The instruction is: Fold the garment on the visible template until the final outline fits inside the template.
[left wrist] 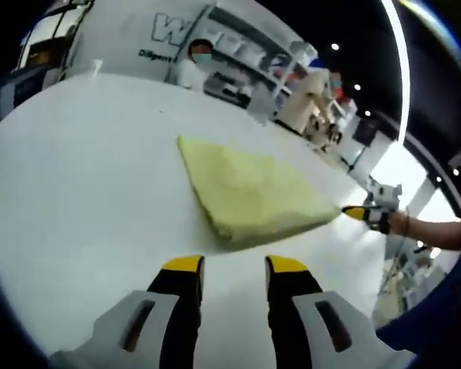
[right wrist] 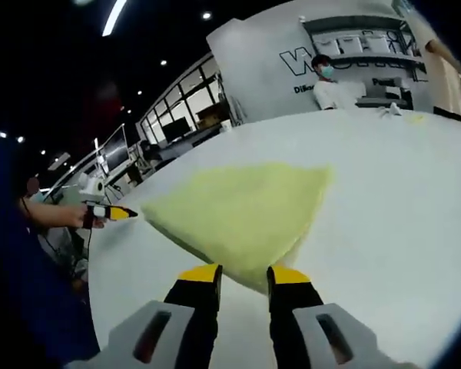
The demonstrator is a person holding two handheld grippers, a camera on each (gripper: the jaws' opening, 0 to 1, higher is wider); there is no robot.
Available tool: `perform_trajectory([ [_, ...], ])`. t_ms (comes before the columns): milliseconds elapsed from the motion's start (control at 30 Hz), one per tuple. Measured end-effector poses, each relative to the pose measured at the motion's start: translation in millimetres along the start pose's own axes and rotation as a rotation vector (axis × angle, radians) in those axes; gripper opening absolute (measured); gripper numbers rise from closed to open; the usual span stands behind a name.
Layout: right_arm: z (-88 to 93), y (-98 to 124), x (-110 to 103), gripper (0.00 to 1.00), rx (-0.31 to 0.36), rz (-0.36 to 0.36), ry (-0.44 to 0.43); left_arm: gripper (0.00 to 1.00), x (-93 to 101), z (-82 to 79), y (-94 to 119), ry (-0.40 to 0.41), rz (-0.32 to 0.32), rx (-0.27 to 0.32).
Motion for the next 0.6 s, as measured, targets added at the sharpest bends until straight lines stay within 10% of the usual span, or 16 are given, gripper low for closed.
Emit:
perform_trajectory([
  [600,2.0,4.9,-1.5,0.11,0.001,0.012,-0.042,0.23,11.2,-22.2,-33.2,-0.156,0.062,-0.027],
])
Point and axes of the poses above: the point that each gripper's makers call its tool centre point, and the gripper's own axes: y roughly backward along the fingers, x roughly to its right, z roughly out of its underside, the point moved 1 cm from there along y, roughly backward along the fingers, and after that the axes turned 2 degrees about -z, right-handed, at the moved point
